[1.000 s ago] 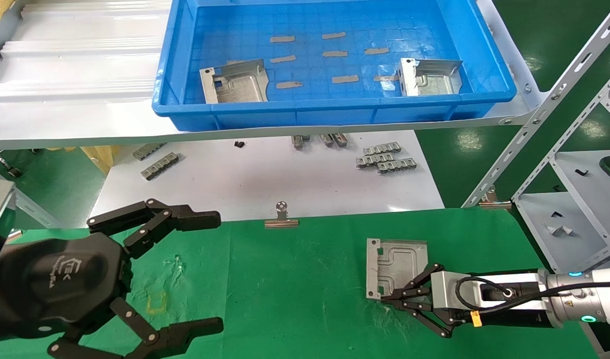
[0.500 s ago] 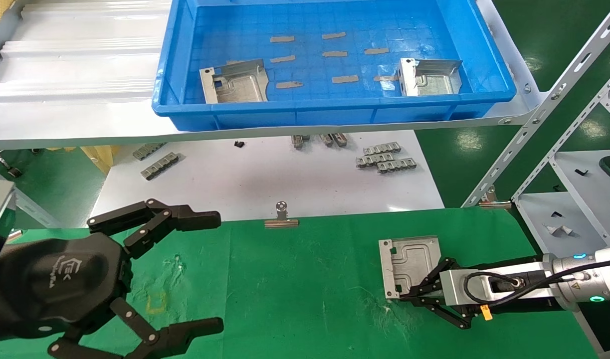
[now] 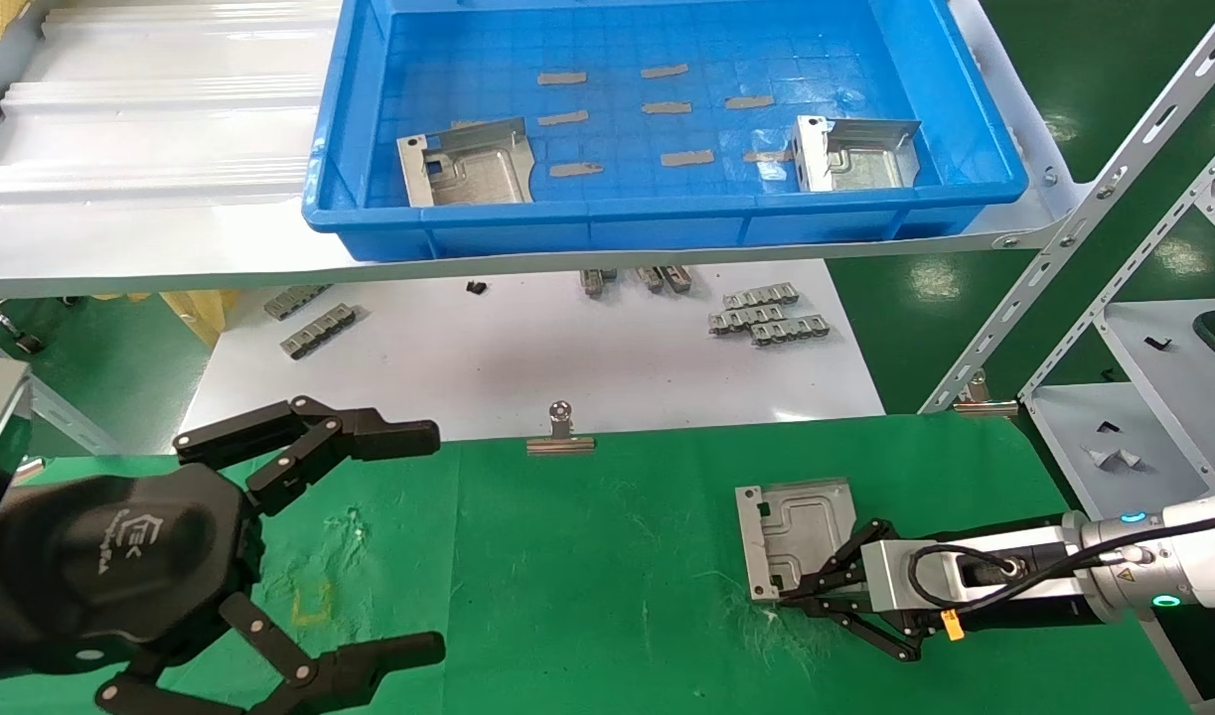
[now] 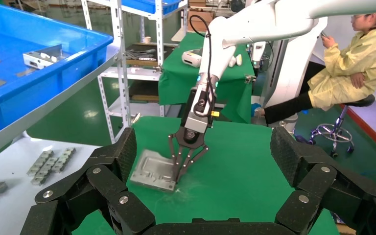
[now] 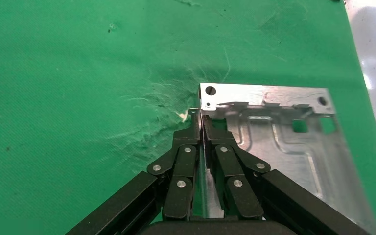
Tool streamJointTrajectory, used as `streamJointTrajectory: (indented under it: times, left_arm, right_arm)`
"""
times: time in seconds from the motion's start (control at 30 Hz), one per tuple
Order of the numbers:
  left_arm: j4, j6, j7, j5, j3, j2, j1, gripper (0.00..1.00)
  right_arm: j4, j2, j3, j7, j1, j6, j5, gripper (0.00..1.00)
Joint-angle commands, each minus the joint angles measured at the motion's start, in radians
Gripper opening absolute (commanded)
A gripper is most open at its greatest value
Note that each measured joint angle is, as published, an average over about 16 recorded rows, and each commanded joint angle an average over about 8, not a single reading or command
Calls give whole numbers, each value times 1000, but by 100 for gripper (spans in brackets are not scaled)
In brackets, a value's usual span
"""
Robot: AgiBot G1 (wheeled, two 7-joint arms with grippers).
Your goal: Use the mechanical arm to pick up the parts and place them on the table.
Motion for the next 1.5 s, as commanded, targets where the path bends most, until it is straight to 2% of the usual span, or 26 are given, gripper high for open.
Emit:
streamJointTrajectory:
  times: [0.03,0.3,0.53,0.63,0.8,0.93,1.03,1.23,1.5]
  left_arm:
    - [0,0,0,0,0,0,0,100]
    - [0,0,0,0,0,0,0,100]
    - [0,0,0,0,0,0,0,100]
    - [0,0,0,0,0,0,0,100]
    - [0,0,0,0,0,0,0,100]
    - [0,0,0,0,1,0,0,100]
    - [0,0,0,0,0,0,0,100]
    - [0,-1,0,-1,0,0,0,100]
    - [0,-1,0,-1,0,0,0,100]
  right_arm:
    - [-13,-5,-1,-10,4,0,-1,100]
    - [-49,-13,7,-43,9,3,9,100]
    - [-74,-5,43,-13,20,-63,62,100]
    - [-88,-1,72,44,26,-98,105,100]
    - [-103,1,129,226,18,-127,188,100]
    - [-40,11,154,372,-7,-137,234,100]
    - [29,27,163,440,-28,-143,259,100]
    - [110,52,174,488,-52,-146,297,100]
    - [95,47,171,476,-50,-142,289,100]
